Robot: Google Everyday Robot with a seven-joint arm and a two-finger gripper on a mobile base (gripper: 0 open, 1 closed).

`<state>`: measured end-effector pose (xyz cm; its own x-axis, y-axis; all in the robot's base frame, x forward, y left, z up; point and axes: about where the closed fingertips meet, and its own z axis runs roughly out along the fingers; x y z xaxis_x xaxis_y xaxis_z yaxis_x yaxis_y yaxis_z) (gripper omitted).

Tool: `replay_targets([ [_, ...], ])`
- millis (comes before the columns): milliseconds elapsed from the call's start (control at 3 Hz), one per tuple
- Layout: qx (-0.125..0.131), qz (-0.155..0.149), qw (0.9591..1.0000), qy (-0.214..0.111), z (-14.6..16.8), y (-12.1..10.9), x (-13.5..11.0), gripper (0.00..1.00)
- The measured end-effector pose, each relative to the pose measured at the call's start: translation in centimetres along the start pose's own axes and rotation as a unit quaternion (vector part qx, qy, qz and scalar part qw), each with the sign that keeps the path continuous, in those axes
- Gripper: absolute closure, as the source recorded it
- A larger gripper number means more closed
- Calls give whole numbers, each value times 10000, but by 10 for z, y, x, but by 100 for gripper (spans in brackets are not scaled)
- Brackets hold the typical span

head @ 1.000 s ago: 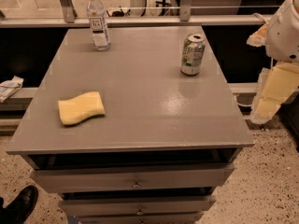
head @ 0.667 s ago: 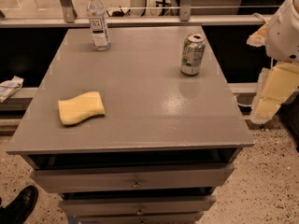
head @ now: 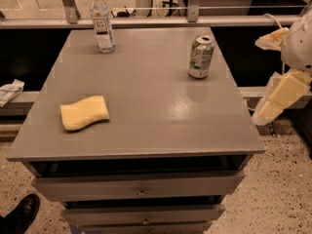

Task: Move 7up can near blue plastic bottle

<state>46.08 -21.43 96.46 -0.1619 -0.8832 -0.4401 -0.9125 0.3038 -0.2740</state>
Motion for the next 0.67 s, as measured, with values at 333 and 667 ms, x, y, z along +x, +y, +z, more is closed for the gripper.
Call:
replay_targets([
  [333,170,295,9962,-806,19,-32,-8,0],
  [667,300,694,9867,-1437,34,-73,-19,0],
])
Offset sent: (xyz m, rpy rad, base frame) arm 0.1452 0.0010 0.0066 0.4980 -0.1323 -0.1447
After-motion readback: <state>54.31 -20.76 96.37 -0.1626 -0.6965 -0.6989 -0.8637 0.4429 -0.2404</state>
